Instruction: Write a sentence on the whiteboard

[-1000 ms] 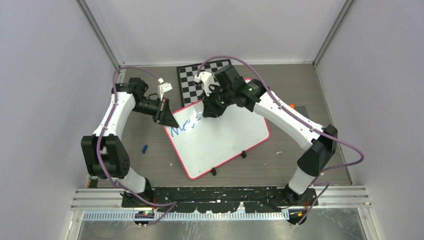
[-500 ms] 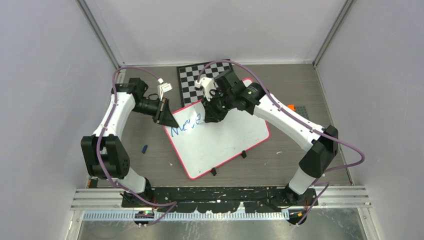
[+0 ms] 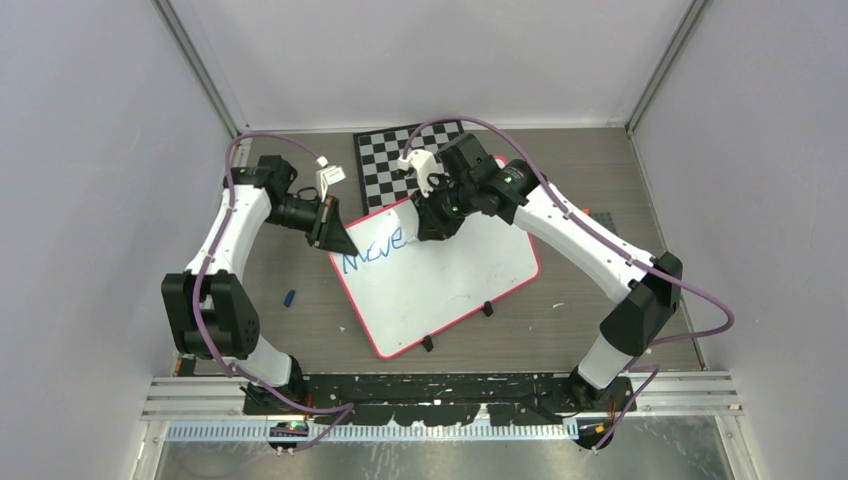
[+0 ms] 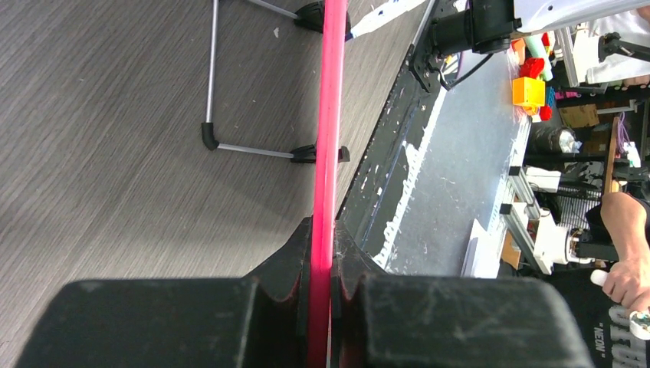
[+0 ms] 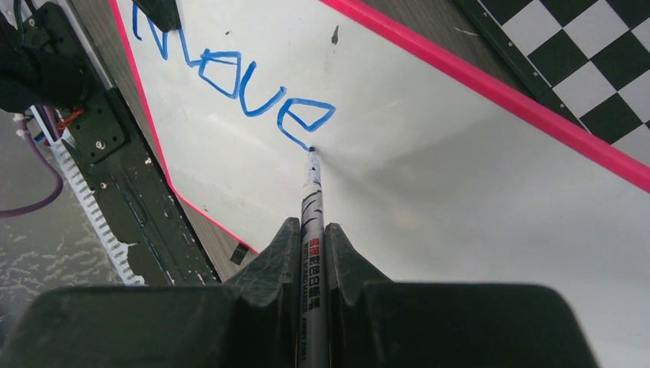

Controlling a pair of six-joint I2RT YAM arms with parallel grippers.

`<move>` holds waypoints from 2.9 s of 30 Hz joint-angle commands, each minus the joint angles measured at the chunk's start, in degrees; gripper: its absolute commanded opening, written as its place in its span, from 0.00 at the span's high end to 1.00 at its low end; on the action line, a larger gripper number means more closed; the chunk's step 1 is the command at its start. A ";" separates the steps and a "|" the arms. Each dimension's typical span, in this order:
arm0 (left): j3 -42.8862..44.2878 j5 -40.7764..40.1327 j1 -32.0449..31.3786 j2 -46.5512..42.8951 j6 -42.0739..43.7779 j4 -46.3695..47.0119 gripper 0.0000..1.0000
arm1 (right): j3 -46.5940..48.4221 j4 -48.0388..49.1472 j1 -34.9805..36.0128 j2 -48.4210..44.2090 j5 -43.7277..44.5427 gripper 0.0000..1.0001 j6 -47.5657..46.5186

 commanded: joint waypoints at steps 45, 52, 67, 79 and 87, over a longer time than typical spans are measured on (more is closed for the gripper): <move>-0.97 -9.49 -3.84 -2.45 1.11 5.89 1.00 | -0.12 2.03 -7.13 -8.54 -9.41 1.00 5.84; -1.07 -9.58 -3.97 -2.40 1.09 5.96 1.00 | -0.14 3.74 -7.37 -8.22 -6.33 1.00 6.26; -1.26 -9.57 -4.01 -2.66 1.11 6.08 1.00 | -0.43 4.67 -7.34 -6.40 0.02 1.00 4.77; -1.51 -9.70 -4.02 -3.00 1.17 6.17 1.00 | 1.24 5.72 -7.37 -3.45 2.36 1.00 4.94; -1.68 -9.75 -4.06 -3.07 1.26 6.28 1.00 | 2.74 5.94 -7.14 -1.99 0.85 1.00 5.55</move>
